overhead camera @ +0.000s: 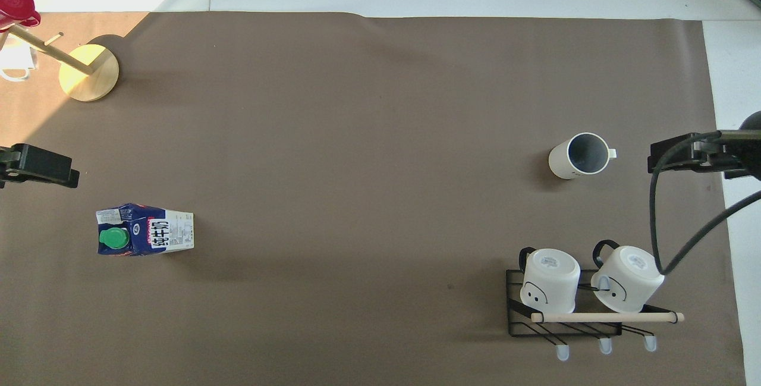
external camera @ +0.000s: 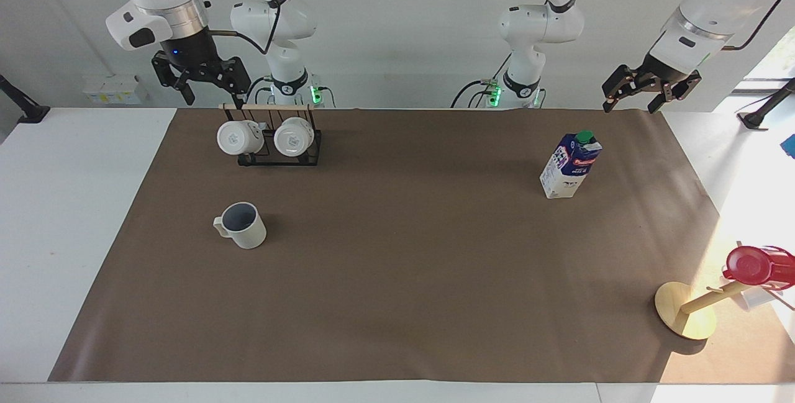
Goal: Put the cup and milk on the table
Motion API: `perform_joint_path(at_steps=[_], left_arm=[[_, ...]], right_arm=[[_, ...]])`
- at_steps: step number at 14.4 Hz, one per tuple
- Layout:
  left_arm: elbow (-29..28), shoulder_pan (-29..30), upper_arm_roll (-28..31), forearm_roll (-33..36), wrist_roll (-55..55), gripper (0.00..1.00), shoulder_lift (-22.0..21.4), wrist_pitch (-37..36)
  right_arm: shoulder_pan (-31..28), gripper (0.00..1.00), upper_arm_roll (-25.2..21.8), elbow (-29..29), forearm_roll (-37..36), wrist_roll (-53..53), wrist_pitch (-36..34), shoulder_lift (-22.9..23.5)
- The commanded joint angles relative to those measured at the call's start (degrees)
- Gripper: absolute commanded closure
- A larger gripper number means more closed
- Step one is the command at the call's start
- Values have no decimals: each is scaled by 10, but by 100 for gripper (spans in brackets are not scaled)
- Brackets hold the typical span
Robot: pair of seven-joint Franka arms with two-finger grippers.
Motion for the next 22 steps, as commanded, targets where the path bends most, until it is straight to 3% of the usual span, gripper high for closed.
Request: perform_joint_path(at_steps=[1, 22], left_arm=[[6, 1, -1, 8, -4, 0, -1, -11], [6, 1, -1, 8, -4, 0, -1, -11]], right_arm=[[-6, 0, 3, -7, 13, -11, 2, -7], [-10, 0, -1, -5, 13, -12, 1, -5]])
